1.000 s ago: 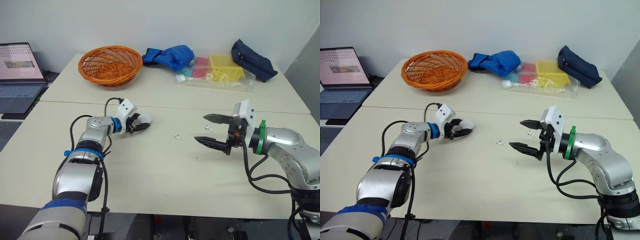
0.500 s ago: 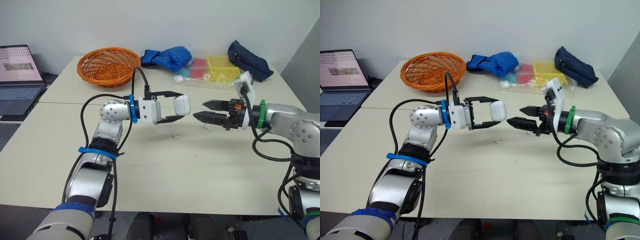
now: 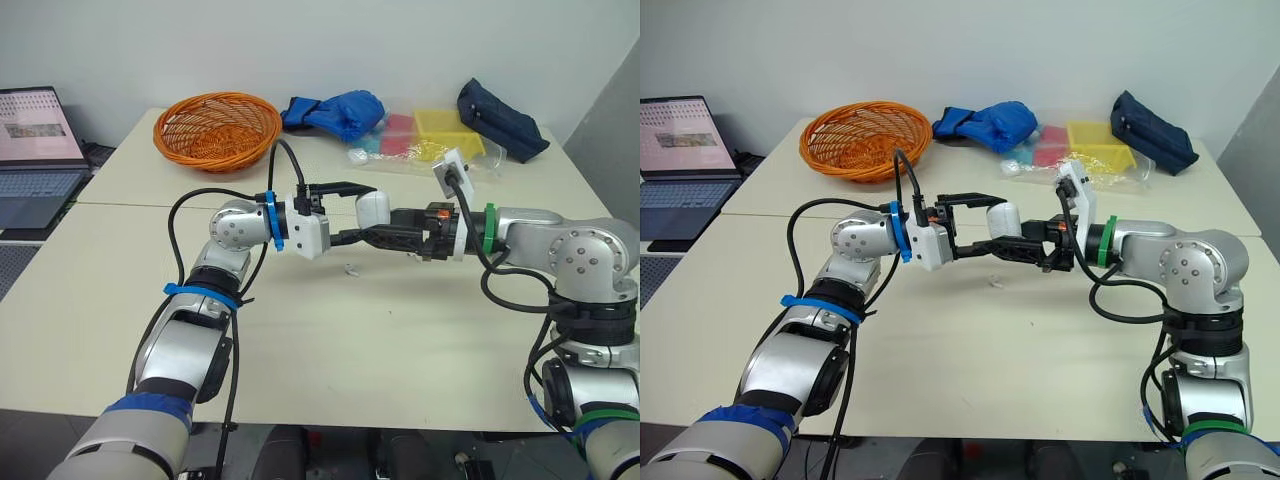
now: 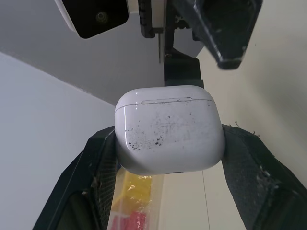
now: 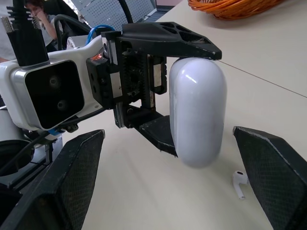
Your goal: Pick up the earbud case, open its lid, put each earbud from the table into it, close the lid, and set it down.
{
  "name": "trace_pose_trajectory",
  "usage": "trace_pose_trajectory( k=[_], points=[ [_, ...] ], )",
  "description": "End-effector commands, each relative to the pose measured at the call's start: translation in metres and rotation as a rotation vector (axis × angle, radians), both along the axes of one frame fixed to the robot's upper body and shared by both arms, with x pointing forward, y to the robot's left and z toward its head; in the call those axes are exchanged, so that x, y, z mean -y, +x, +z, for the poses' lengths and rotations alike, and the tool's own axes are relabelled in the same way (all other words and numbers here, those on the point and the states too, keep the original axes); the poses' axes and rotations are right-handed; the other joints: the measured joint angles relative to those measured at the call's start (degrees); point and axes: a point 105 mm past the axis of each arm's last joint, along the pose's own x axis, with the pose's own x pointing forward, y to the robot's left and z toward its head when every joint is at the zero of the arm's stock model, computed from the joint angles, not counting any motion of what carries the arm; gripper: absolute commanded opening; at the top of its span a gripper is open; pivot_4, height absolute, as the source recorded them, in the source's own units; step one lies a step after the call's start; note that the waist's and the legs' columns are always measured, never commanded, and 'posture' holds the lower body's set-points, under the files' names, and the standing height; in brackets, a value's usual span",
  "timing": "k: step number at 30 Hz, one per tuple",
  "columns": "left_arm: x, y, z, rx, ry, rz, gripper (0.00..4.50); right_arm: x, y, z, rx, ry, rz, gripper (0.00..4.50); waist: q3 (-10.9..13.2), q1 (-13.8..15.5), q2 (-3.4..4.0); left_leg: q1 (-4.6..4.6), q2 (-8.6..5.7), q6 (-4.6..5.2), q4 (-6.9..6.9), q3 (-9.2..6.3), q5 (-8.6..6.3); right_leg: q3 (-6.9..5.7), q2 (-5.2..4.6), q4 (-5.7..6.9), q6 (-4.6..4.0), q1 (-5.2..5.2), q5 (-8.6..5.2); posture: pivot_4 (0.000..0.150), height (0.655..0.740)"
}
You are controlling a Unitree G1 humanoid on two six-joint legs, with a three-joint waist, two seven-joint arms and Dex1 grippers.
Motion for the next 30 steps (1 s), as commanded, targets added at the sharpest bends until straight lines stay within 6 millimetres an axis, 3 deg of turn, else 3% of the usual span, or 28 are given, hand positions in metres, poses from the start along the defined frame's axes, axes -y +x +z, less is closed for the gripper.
trace_pose_trajectory(
  k=[1, 2, 5, 14, 21, 26, 30],
  points=[
    [0.001, -0.002, 0.017, 0.058, -0.034, -0.016, 2.79, 0.003, 0.003, 0.014, 0.046, 0.03, -0.022, 4.5, 0.0, 0.0, 0.0, 0.0, 0.0, 0.0, 0.01, 0.01, 0.0, 0.0, 0.0, 0.0, 0.0, 0.0, 0.0, 0.15, 0.74],
    [0.001, -0.002, 0.018, 0.061, -0.038, -0.016, 2.79, 0.003, 0.002, 0.014, 0.045, 0.031, -0.02, 4.5, 0.0, -0.01, 0.0, -0.01, 0.0, 0.0, 0.01, 0.02, 0.0, 0.01, 0.0, -0.01, 0.0, 0.0, 0.0, 0.15, 0.74],
    [0.002, -0.003, 0.017, 0.068, -0.034, -0.023, 2.79, 0.002, 0.003, 0.01, 0.041, 0.021, -0.028, 3.91, 0.0, 0.0, 0.0, -0.01, 0.0, 0.0, 0.0, 0.01, 0.0, 0.01, 0.0, -0.02, 0.0, 0.0, 0.0, 0.15, 0.74],
    [0.005, -0.005, 0.017, 0.07, -0.041, -0.034, 2.79, 0.003, 0.002, 0.01, 0.023, 0.037, -0.023, 0.78, 0.0, -0.01, 0.0, -0.01, 0.0, 0.0, 0.0, 0.0, 0.0, 0.0, 0.01, 0.0, 0.0, 0.0, 0.0, 0.15, 0.74],
    [0.007, -0.007, 0.016, 0.063, -0.032, -0.051, 2.79, 0.005, 0.001, 0.009, 0.028, 0.03, -0.03, 0.78, 0.0, -0.01, 0.0, -0.01, 0.0, 0.0, 0.0, 0.0, 0.0, 0.01, 0.01, -0.01, 0.0, 0.0, 0.0, 0.15, 0.74],
    [0.007, -0.007, 0.016, -0.053, 0.037, -0.067, 4.38, 0.011, 0.005, 0.009, 0.058, 0.024, -0.07, 0.78, 0.0, -0.04, 0.0, -0.01, 0.0, 0.0, 0.0, 0.01, 0.0, 0.01, 0.01, -0.01, 0.0, 0.0, 0.0, 0.15, 0.74],
    [-0.003, -0.003, 0.022, -0.254, 0.093, -0.048, 4.5, 0.02, 0.009, -0.002, 0.148, -0.085, -0.105, 0.78, 0.01, -0.16, 0.02, -0.02, 0.01, 0.0, 0.0, -0.01, 0.0, 0.02, 0.04, -0.02, 0.0, -0.02, 0.0, 0.15, 0.74]
  ],
)
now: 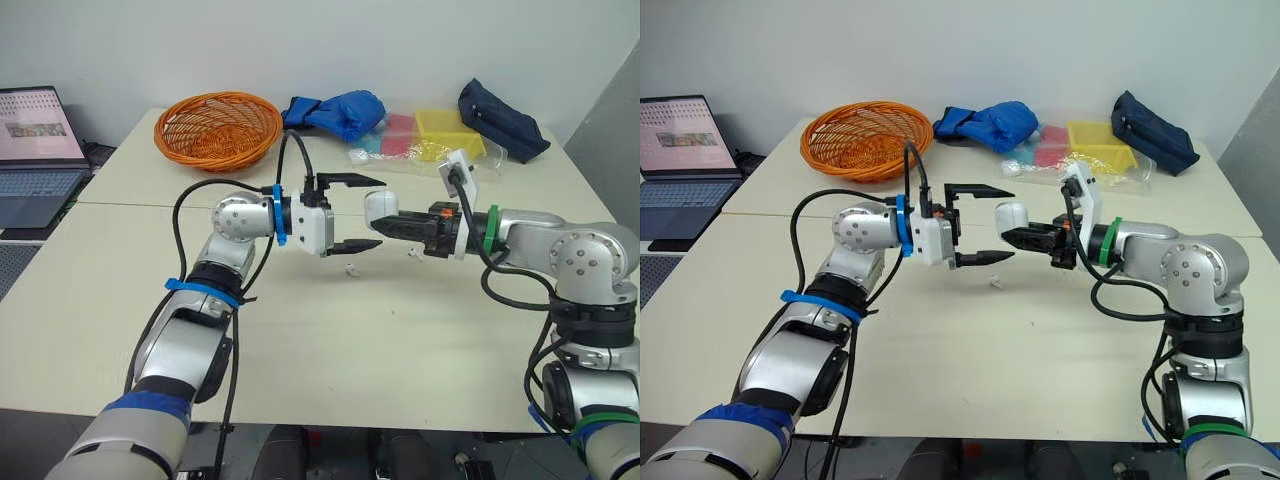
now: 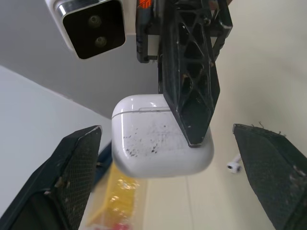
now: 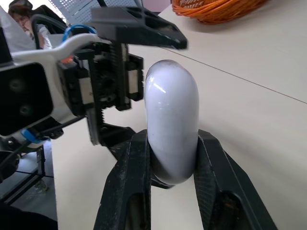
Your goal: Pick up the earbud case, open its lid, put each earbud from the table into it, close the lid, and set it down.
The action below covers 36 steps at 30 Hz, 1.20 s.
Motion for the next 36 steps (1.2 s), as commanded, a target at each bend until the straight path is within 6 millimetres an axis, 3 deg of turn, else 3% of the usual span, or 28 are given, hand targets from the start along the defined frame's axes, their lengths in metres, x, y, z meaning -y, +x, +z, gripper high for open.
trace_pose_trajectory(
  k=[1, 6, 9, 11, 15, 18, 21, 25, 36],
  points=[
    [-0.009, 0.001, 0.012, -0.164, 0.051, 0.01, 4.5, 0.005, -0.001, -0.001, 0.144, -0.107, -0.011, 0.78, 0.0, -0.12, 0.0, 0.0, 0.0, 0.0, -0.01, 0.0, 0.0, 0.0, 0.0, 0.0, 0.0, -0.02, 0.0, 0.15, 0.74],
    [-0.017, 0.005, 0.011, -0.383, 0.175, 0.079, 4.5, -0.001, -0.003, -0.022, 0.342, -0.34, 0.042, 0.78, 0.01, -0.4, 0.01, 0.0, 0.03, 0.0, 0.0, -0.01, 0.0, 0.01, 0.09, 0.0, 0.29, -0.05, -0.18, 0.15, 0.74],
    [-0.014, 0.005, 0.008, -0.477, 0.263, 0.112, 4.5, -0.016, -0.008, -0.029, 0.491, -0.481, 0.119, 0.78, 0.01, -0.49, 0.01, -0.02, 0.03, 0.0, 0.02, 0.0, 0.0, 0.02, 0.1, 0.04, 0.29, -0.1, -0.18, 0.15, 0.74],
    [-0.011, 0.005, 0.008, -0.492, 0.267, 0.118, 4.5, -0.022, -0.009, -0.03, 0.542, -0.516, 0.148, 0.78, 0.01, -0.54, 0.01, -0.02, 0.03, 0.0, 0.02, 0.0, 0.0, 0.03, 0.11, 0.03, 0.29, -0.11, -0.18, 0.15, 0.74],
    [-0.015, -0.009, -0.011, -0.491, 0.43, 0.081, 4.5, -0.032, -0.014, -0.029, 0.576, -0.541, 0.186, 0.78, 0.01, -0.57, 0.01, -0.11, 0.03, 0.0, 0.02, 0.02, 0.0, 0.05, 0.11, 0.02, 0.29, -0.19, -0.18, 0.15, 0.74],
    [-0.011, -0.006, -0.011, -0.481, 0.412, 0.101, 4.5, -0.035, -0.016, -0.03, 0.574, -0.546, 0.193, 0.78, 0.01, -0.36, 0.01, -0.13, 0.04, 0.0, 0.03, 0.01, 0.0, 0.05, 0.1, 0.04, 0.28, -0.22, -0.18, 0.15, 0.74],
    [-0.01, -0.007, -0.017, -0.495, 0.452, 0.111, 3.94, -0.037, -0.014, -0.029, 0.581, -0.549, 0.176, 0.78, 0.01, -0.2, 0.01, -0.17, 0.04, 0.0, 0.07, 0.01, 0.0, 0.05, 0.1, 0.08, 0.27, -0.26, -0.18, 0.15, 0.74],
    [-0.009, -0.005, -0.018, -0.504, 0.452, 0.13, 2.7, -0.039, -0.014, -0.026, 0.583, -0.545, 0.172, 0.78, 0.01, -0.11, 0.01, -0.17, 0.04, 0.0, 0.08, 0.02, 0.0, 0.05, 0.1, 0.07, 0.27, -0.26, -0.18, 0.15, 0.74],
    [-0.008, -0.006, -0.019, -0.518, 0.449, 0.134, 2.7, -0.046, -0.015, -0.021, 0.588, -0.539, 0.186, 0.78, 0.01, -0.1, 0.01, -0.31, 0.04, 0.0, 0.08, 0.05, 0.0, 0.08, 0.1, 0.13, 0.27, -0.43, -0.17, 0.15, 0.74]
  ],
)
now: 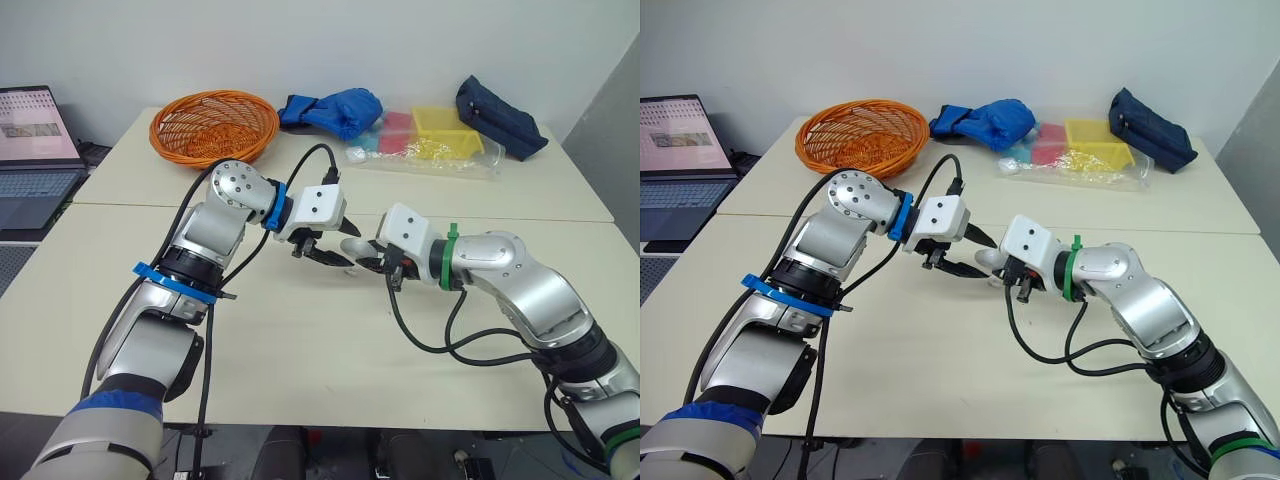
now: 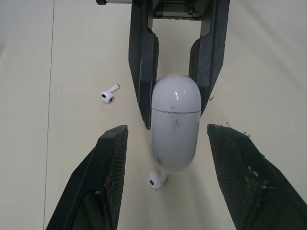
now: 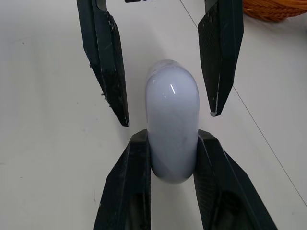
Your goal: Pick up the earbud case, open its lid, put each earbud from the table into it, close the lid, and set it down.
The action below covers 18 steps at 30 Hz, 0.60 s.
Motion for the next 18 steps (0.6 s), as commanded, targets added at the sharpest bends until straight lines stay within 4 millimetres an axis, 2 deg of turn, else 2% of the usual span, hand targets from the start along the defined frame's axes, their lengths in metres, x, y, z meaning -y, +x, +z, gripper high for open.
trace_pose_trajectory(
  k=[1, 4, 10, 18],
  points=[
    [0.0047, -0.003, 0.0083, 0.028, -0.021, -0.016, 2.7, -0.0053, -0.0042, 0.019, 0.071, 0.013, 0.034, 0.78, 0.0, 0.0, 0.0, 0.0, 0.0, 0.0, 0.0, 0.0, 0.0, 0.0, 0.0, 0.01, 0.0, 0.0, 0.0, 0.15, 0.74],
    [0.0044, -0.0032, 0.009, 0.027, -0.024, -0.015, 2.7, -0.0047, -0.0041, 0.0179, 0.069, 0.008, 0.035, 0.78, 0.0, 0.0, 0.0, 0.0, 0.0, 0.0, 0.0, -0.01, 0.0, -0.01, 0.0, 0.02, 0.0, -0.01, 0.0, 0.15, 0.74],
    [0.0004, -0.0056, 0.0069, 0.011, -0.014, -0.023, 1.43, -0.0013, -0.0019, 0.0151, 0.068, -0.007, 0.029, 0.78, 0.0, -0.01, 0.0, 0.0, 0.0, 0.0, 0.01, 0.0, 0.0, 0.0, 0.0, 0.05, 0.0, -0.02, 0.0, 0.15, 0.74],
    [0.0018, -0.0055, 0.0073, 0.007, -0.019, -0.021, 1.43, 0.0022, -0.0011, 0.0115, 0.062, -0.026, 0.022, 0.78, 0.0, 0.0, 0.0, 0.0, 0.0, 0.0, 0.04, -0.01, 0.0, 0.0, 0.0, 0.1, 0.0, -0.02, 0.0, 0.15, 0.74]
  ],
)
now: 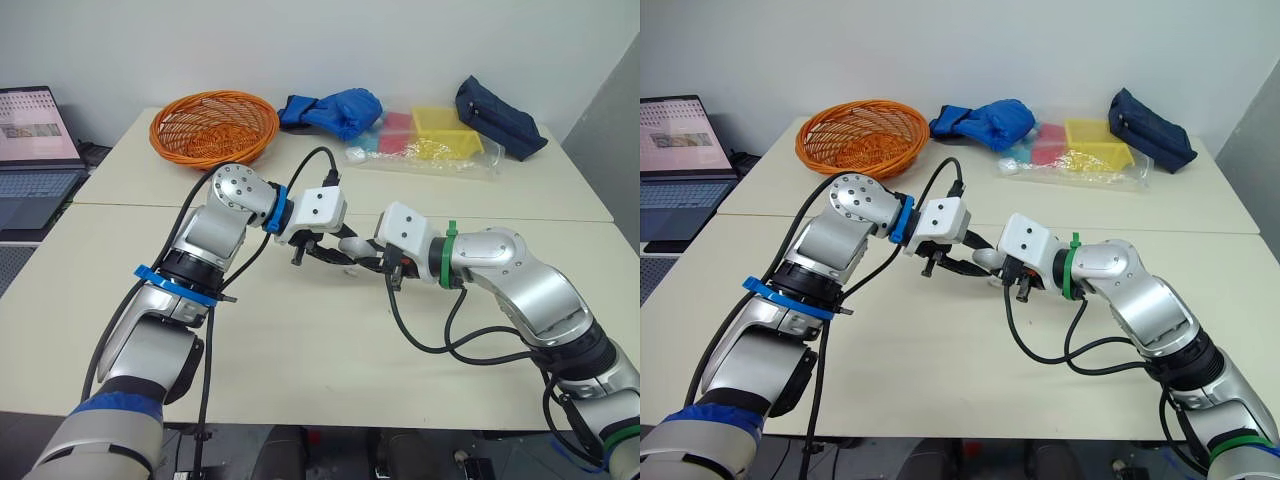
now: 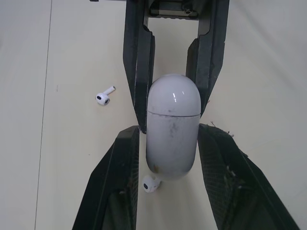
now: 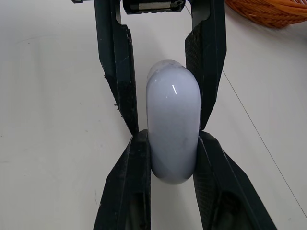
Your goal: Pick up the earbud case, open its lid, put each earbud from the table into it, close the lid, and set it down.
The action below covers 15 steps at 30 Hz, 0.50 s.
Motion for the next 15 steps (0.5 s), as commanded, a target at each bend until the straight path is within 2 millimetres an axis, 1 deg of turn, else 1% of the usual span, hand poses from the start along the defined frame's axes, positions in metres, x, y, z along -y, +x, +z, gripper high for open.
trace_pose_trajectory(
  k=[1, 8, 10, 11, 14, 15],
  points=[
    [0.0017, -0.0031, 0.0103, 0.029, -0.014, -0.022, 1.43, 0.0036, 0.0006, 0.0095, 0.052, -0.008, 0.0, 0.78, 0.0, 0.0, 0.0, 0.0, 0.0, 0.0, 0.0, 0.0, 0.0, 0.0, 0.0, 0.01, 0.0, 0.0, 0.0, 0.15, 0.74],
    [0.0026, -0.0063, 0.0136, 0.042, -0.019, -0.053, 1.43, 0.0059, 0.0015, 0.009, 0.049, -0.01, -0.007, 0.78, 0.0, 0.0, 0.0, 0.01, -0.02, 0.0, 0.11, 0.0, 0.0, 0.03, -0.01, 0.31, -0.02, -0.07, -0.02, 0.15, 0.74],
    [0.0018, -0.0062, 0.0137, 0.042, -0.018, -0.053, 2.14, 0.0059, 0.0015, 0.0091, 0.049, -0.009, -0.007, 0.78, 0.0, -0.01, 0.0, 0.03, -0.02, 0.0, 0.14, -0.02, 0.01, 0.02, 0.0, 0.4, -0.06, -0.08, -0.04, 0.15, 0.74],
    [0.0018, -0.0053, 0.014, 0.045, -0.02, -0.046, 2.31, 0.0058, 0.0014, 0.0088, 0.046, -0.007, -0.007, 0.78, 0.0, -0.01, 0.0, 0.04, -0.02, 0.01, 0.16, -0.02, 0.01, 0.02, 0.0, 0.45, -0.07, -0.08, -0.05, 0.15, 0.74],
    [0.0028, -0.0023, 0.0152, 0.053, -0.03, -0.03, 3.21, 0.006, 0.0017, 0.0084, 0.045, -0.007, -0.008, 0.78, 0.0, -0.01, 0.0, 0.07, -0.02, 0.02, 0.22, -0.03, 0.02, 0.01, 0.0, 0.6, -0.14, -0.08, -0.09, 0.15, 0.74],
    [0.0028, -0.0025, 0.0149, 0.052, -0.028, -0.033, 3.21, 0.0059, 0.0016, 0.0084, 0.045, -0.006, -0.007, 0.78, 0.0, -0.01, 0.0, 0.08, -0.02, 0.03, 0.24, -0.04, 0.03, 0.01, 0.0, 0.62, -0.15, -0.08, -0.1, 0.15, 0.74]
  ],
)
